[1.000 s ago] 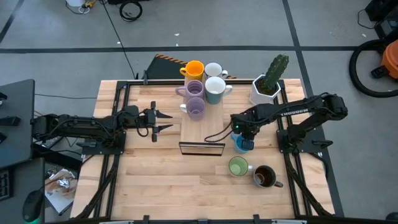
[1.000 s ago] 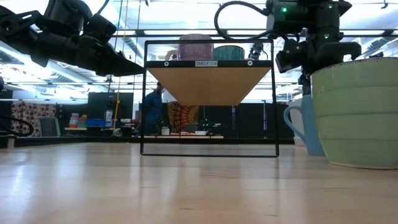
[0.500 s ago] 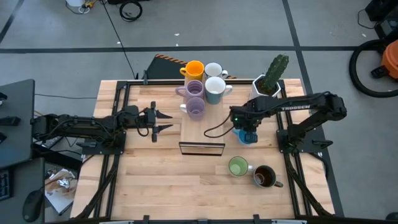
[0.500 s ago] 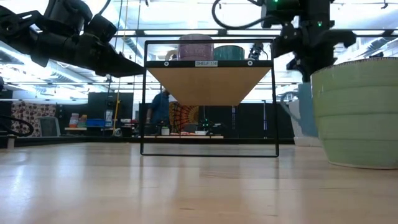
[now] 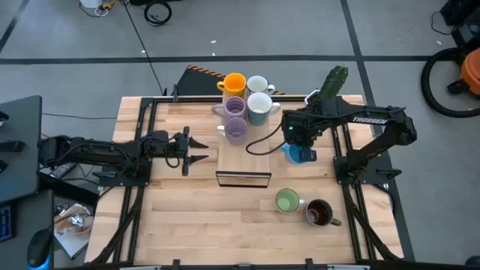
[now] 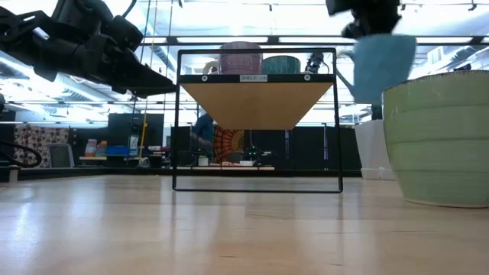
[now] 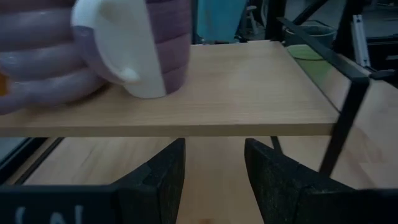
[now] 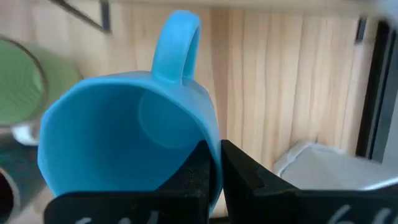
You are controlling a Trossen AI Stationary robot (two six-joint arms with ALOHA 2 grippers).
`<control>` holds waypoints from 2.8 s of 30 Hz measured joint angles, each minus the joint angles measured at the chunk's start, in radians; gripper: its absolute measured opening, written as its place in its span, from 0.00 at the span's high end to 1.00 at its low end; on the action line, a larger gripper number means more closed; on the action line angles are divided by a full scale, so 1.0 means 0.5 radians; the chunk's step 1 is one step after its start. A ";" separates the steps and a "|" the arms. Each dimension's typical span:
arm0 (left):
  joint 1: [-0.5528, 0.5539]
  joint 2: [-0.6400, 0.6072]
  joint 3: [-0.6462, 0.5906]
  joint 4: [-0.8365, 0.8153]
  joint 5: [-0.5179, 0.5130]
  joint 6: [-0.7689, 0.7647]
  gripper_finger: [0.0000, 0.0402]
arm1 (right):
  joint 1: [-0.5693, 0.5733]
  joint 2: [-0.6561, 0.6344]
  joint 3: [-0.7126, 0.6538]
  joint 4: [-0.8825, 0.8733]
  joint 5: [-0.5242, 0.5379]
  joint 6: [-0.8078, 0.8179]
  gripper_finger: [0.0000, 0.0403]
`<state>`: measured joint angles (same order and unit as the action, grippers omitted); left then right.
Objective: Place coffee mugs
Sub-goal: Put the light blue mug on the shelf aligned with the purple mug
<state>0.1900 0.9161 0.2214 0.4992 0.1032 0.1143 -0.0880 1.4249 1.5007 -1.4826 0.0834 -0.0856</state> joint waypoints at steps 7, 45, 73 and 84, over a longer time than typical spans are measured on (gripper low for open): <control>-0.054 0.000 0.000 0.005 0.000 -0.002 0.57 | 0.077 0.234 0.460 -0.188 -0.013 -0.015 0.94; -0.065 0.000 0.000 -0.043 -0.003 -0.273 0.57 | 0.037 0.913 1.161 0.192 -0.385 -0.681 0.89; -0.166 0.000 0.000 -0.052 -0.005 -0.257 0.57 | 0.020 0.970 1.158 0.274 -0.408 -0.637 0.63; -0.166 0.000 0.000 -0.053 -0.012 -0.250 0.57 | 0.003 0.895 1.159 0.329 -0.369 -0.538 0.52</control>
<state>0.1070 0.9161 0.2214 0.4728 0.0971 -0.0109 -0.0864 1.8726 2.0800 -1.3181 -0.1009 -0.3545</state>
